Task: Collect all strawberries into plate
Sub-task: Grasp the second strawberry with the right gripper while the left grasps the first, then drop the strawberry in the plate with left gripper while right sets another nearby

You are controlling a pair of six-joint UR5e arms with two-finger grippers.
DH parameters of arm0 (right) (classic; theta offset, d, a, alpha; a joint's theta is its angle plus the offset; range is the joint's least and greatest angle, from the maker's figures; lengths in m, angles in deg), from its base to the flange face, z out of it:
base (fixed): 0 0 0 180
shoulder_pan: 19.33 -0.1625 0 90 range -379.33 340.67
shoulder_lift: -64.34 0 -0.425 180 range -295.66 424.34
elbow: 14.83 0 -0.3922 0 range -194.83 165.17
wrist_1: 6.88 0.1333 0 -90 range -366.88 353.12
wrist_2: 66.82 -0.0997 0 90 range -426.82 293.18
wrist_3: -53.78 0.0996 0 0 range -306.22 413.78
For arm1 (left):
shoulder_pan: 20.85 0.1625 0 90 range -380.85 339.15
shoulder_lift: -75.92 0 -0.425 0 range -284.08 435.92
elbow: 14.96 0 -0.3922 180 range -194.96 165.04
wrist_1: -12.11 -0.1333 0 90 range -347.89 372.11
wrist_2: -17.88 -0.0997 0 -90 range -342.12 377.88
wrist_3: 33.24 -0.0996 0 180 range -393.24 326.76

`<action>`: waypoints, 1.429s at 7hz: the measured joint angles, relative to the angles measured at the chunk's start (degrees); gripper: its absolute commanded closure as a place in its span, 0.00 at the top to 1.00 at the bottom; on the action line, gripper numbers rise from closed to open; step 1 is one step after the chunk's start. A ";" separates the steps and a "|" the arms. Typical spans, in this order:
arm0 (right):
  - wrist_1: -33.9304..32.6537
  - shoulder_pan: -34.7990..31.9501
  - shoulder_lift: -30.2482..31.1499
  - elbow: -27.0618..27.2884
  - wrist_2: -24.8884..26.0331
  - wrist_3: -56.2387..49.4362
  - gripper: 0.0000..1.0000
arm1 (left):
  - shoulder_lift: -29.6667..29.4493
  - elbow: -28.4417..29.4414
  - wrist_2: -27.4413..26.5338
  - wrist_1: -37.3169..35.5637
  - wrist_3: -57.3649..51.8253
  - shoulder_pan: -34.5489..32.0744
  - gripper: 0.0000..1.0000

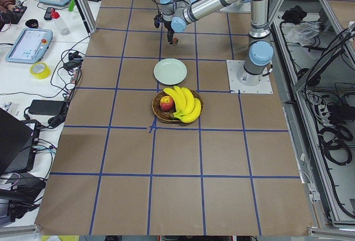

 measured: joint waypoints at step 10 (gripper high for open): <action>-4.86 -0.14 -3.48 1.18 -1.21 -0.16 0.30 | 1.56 1.68 -0.66 -0.97 -2.65 -0.29 0.00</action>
